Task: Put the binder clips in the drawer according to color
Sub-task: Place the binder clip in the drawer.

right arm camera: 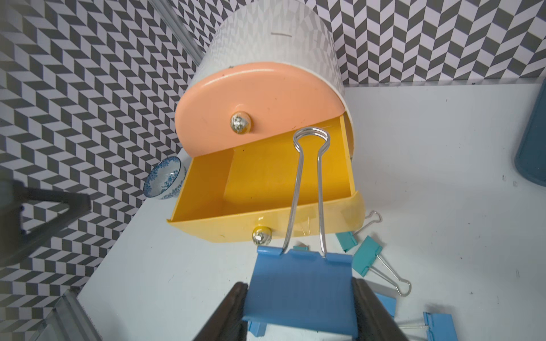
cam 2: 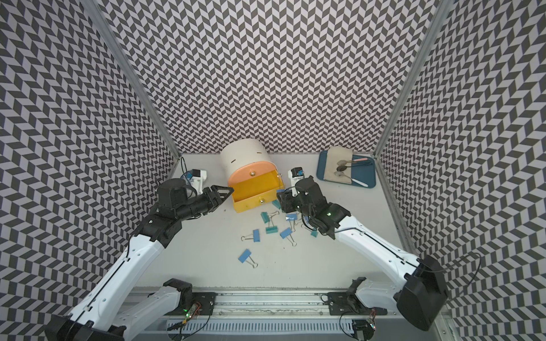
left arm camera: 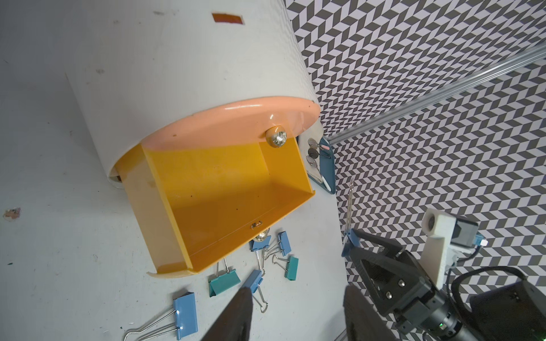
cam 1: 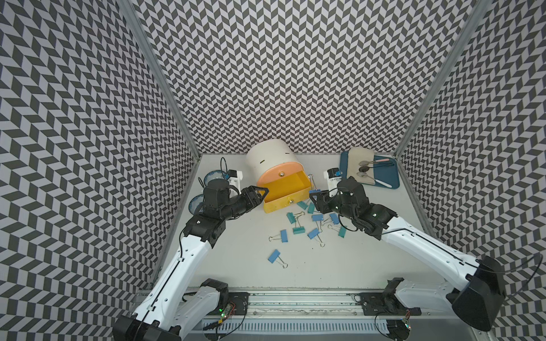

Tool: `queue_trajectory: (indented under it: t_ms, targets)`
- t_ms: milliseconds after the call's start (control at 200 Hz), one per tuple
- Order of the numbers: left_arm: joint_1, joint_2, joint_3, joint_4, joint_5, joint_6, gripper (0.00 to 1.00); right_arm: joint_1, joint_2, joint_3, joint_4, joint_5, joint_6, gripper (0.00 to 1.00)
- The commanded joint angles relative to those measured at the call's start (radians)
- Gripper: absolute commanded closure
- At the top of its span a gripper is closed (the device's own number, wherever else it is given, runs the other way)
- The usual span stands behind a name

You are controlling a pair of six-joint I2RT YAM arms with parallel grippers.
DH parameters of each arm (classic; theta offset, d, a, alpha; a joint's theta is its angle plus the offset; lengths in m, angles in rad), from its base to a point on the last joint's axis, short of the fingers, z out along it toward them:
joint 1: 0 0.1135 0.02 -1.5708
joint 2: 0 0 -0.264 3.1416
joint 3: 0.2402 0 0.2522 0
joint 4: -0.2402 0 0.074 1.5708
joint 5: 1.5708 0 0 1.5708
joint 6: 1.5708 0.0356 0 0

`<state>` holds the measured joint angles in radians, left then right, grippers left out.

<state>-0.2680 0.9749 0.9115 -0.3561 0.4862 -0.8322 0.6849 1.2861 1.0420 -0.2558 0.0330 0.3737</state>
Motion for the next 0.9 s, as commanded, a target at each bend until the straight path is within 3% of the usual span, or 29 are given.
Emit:
queue_trajectory:
  t_ms: [0,366,891]
  targets:
    - [-0.001,0.018,0.033,0.000,0.017,0.026,0.46,-0.018,0.048,0.063,0.082,-0.055,-0.007,0.51]
    - [0.024,0.077,0.061,0.026,0.049,0.036,0.46,-0.057,0.204,0.172,0.110,-0.109,0.014,0.50]
    - [0.065,0.090,0.054,0.031,0.084,0.042,0.46,-0.067,0.277,0.219,0.145,-0.147,0.013,0.41]
